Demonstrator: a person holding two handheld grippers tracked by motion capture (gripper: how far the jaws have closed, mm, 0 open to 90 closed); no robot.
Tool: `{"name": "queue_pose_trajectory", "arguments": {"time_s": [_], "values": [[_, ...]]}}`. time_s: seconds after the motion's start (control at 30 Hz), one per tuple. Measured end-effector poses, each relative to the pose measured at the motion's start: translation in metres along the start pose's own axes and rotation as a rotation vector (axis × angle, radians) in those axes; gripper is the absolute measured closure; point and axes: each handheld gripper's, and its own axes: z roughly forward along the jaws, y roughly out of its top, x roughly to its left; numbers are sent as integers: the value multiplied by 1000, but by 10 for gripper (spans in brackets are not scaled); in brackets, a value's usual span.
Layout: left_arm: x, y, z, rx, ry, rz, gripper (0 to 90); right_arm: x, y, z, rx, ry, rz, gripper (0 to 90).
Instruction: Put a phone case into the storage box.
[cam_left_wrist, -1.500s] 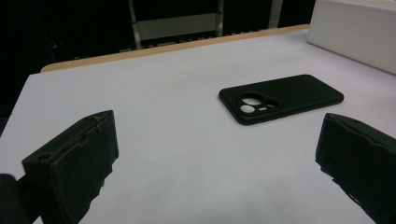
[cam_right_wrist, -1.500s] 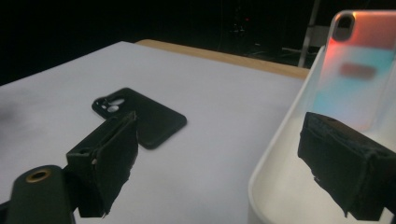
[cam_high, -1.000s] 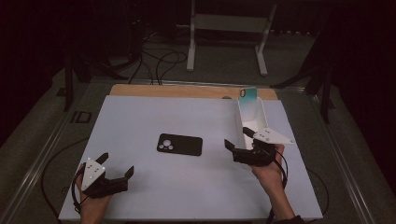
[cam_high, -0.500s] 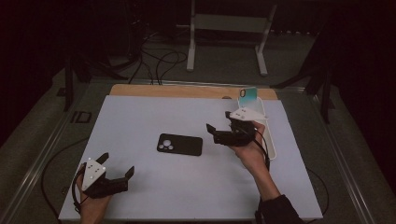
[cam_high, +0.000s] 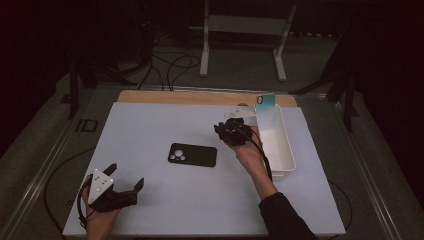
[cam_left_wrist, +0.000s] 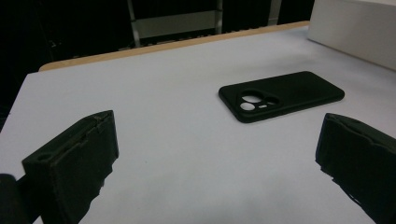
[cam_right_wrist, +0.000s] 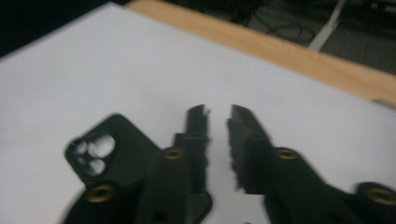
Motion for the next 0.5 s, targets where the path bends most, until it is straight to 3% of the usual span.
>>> {"name": "queue_pose_trajectory", "arguments": {"time_s": [0.1, 0.17, 0.23, 0.3, 0.33, 0.5], "values": [[0, 0, 0, -1, -1, -2, 0, 1, -3, 16, 54, -9, -14, 897], [0, 0, 0, 0, -1, -1, 0, 1, -5, 22, 69, -9, -18, 899], [0, 0, 0, 0, -1, 1, 0, 0, -10, 41, 137, -17, -21, 900], [0, 0, 0, -1, -1, -1, 0, -1, -12, 45, 152, -18, -24, 900], [0, 0, 0, -1, -1, 0, 0, -1, -16, 55, 199, -30, -30, 900], [0, 0, 0, -1, -2, -1, 0, -1, -25, 72, 261, -23, -28, 900]]}}
